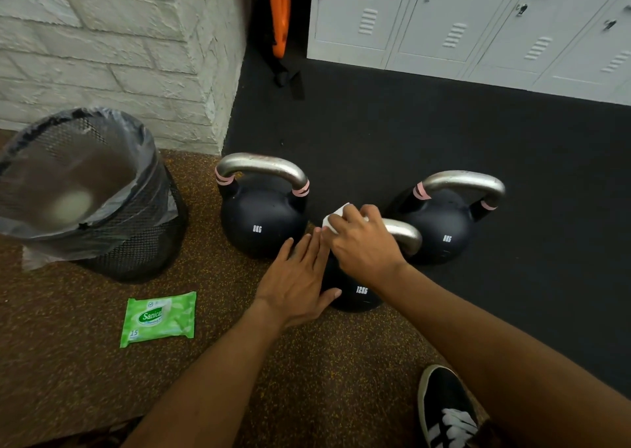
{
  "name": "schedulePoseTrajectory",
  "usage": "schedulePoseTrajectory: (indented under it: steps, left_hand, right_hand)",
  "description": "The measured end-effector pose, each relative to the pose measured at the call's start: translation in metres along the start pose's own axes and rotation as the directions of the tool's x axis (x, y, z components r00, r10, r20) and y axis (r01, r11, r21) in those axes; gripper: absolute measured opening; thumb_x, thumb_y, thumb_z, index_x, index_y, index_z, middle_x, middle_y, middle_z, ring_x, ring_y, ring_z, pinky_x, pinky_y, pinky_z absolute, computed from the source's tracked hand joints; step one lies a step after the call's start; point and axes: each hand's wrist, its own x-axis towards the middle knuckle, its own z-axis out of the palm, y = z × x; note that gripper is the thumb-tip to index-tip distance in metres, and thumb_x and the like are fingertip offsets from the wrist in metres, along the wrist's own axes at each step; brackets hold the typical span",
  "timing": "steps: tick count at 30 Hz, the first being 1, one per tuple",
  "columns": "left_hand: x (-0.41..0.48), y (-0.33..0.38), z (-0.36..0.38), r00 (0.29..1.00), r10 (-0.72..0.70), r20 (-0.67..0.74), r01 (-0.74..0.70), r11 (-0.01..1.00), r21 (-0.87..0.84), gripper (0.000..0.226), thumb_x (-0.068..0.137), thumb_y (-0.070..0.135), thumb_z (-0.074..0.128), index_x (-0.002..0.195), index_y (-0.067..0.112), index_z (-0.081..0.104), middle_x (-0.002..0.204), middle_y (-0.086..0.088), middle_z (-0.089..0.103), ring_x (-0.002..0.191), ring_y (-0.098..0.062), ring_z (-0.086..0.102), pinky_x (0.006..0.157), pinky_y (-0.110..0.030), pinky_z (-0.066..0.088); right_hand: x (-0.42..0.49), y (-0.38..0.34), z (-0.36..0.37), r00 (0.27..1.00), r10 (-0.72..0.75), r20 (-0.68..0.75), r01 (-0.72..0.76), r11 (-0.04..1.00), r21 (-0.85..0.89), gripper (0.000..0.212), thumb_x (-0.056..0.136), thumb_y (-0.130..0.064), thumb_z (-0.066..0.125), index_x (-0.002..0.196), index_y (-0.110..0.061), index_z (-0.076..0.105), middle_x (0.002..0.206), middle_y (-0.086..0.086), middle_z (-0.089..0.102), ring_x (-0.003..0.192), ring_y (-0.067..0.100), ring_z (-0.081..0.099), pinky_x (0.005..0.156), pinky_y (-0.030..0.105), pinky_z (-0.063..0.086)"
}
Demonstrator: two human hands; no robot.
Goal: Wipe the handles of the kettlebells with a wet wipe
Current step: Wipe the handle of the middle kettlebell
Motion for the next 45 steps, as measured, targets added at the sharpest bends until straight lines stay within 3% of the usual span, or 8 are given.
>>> schedulePoseTrajectory:
  steps: [7, 14, 18, 24, 30, 35, 39, 45]
  left_hand:
    - [-0.002, -0.003, -0.008, 1.0, 0.028, -0.005, -0.028, 0.999, 0.039, 0.091, 0.096, 0.07, 0.016, 0.156, 0.005, -0.006, 0.166, -0.016, 0.0, 0.153, -0.027, 0.007, 0.124, -0.047, 0.01]
    - [-0.001, -0.003, -0.01, 1.0, 0.028, 0.005, -0.028, 0.998, 0.053, 0.093, 0.095, 0.071, 0.015, 0.157, 0.004, -0.004, 0.166, -0.017, 0.001, 0.153, -0.026, 0.008, 0.124, -0.047, 0.011]
    - [-0.002, -0.007, -0.011, 0.998, 0.062, -0.004, -0.061, 0.996, 0.059, 0.092, 0.095, 0.071, 0.014, 0.157, 0.004, 0.0, 0.166, -0.016, 0.007, 0.153, -0.026, 0.012, 0.124, -0.046, 0.013]
    - [-0.001, -0.015, -0.015, 0.995, 0.099, 0.004, -0.1, 0.994, 0.036, 0.092, 0.093, 0.073, 0.012, 0.158, 0.008, 0.001, 0.166, -0.012, 0.006, 0.153, -0.022, 0.011, 0.124, -0.042, 0.009]
    - [0.0, -0.018, -0.019, 0.992, 0.122, 0.02, -0.122, 0.992, 0.043, 0.091, 0.093, 0.075, 0.011, 0.158, 0.012, -0.003, 0.167, -0.008, 0.0, 0.153, -0.02, 0.008, 0.123, -0.04, 0.004]
    - [0.0, -0.018, -0.021, 0.992, 0.122, 0.014, -0.122, 0.991, 0.05, 0.092, 0.093, 0.074, 0.013, 0.157, 0.01, -0.001, 0.166, -0.011, 0.005, 0.153, -0.021, 0.014, 0.121, -0.039, 0.004]
    - [-0.001, -0.021, -0.02, 0.991, 0.13, -0.034, -0.128, 0.989, 0.07, 0.093, 0.092, 0.074, 0.008, 0.157, 0.007, 0.01, 0.164, -0.013, 0.018, 0.15, -0.023, 0.025, 0.12, -0.041, 0.013]
    - [-0.001, -0.019, -0.025, 0.99, 0.139, 0.009, -0.139, 0.985, 0.105, 0.09, 0.093, 0.071, 0.009, 0.158, 0.009, -0.003, 0.167, -0.011, 0.006, 0.153, -0.021, 0.013, 0.123, -0.039, 0.007]
  right_hand:
    - [-0.012, 0.006, 0.009, 0.987, 0.076, -0.143, -0.075, 0.997, 0.013, 0.044, 0.088, -0.026, 0.028, 0.099, -0.023, 0.07, 0.096, -0.004, 0.065, 0.094, 0.021, 0.058, 0.083, 0.04, 0.04]
    - [-0.026, 0.014, 0.014, 0.983, 0.129, -0.134, -0.123, 0.991, 0.051, 0.034, 0.089, -0.027, 0.05, 0.119, -0.017, 0.063, 0.113, 0.003, 0.064, 0.102, 0.026, 0.06, 0.092, 0.048, 0.04]
    - [-0.02, 0.01, 0.007, 0.988, 0.109, -0.106, -0.104, 0.993, 0.056, 0.041, 0.088, -0.025, 0.034, 0.117, -0.017, 0.061, 0.112, 0.003, 0.063, 0.106, 0.026, 0.057, 0.095, 0.048, 0.036]
    - [-0.005, 0.002, 0.008, 0.992, 0.055, -0.113, -0.051, 0.998, 0.039, 0.036, 0.094, -0.028, 0.041, 0.118, -0.016, 0.064, 0.116, 0.005, 0.064, 0.118, 0.028, 0.05, 0.098, 0.049, 0.035]
    - [-0.004, 0.002, 0.009, 0.988, 0.03, -0.151, -0.024, 0.999, 0.041, 0.033, 0.095, -0.029, 0.041, 0.112, -0.018, 0.068, 0.108, 0.003, 0.065, 0.11, 0.026, 0.051, 0.095, 0.049, 0.036]
    - [-0.009, 0.008, 0.011, 0.975, 0.049, -0.216, -0.043, 0.999, 0.031, 0.03, 0.089, -0.029, 0.044, 0.086, -0.022, 0.073, 0.086, -0.002, 0.066, 0.088, 0.022, 0.056, 0.084, 0.044, 0.043]
    - [-0.015, 0.009, 0.013, 0.976, 0.076, -0.202, -0.067, 0.997, 0.05, 0.034, 0.091, -0.028, 0.039, 0.1, -0.02, 0.07, 0.095, 0.0, 0.066, 0.091, 0.023, 0.057, 0.09, 0.046, 0.039]
    - [-0.021, 0.011, 0.009, 0.984, 0.112, -0.139, -0.099, 0.99, 0.097, 0.034, 0.096, -0.027, 0.042, 0.122, -0.014, 0.06, 0.119, 0.007, 0.062, 0.109, 0.029, 0.054, 0.101, 0.05, 0.03]
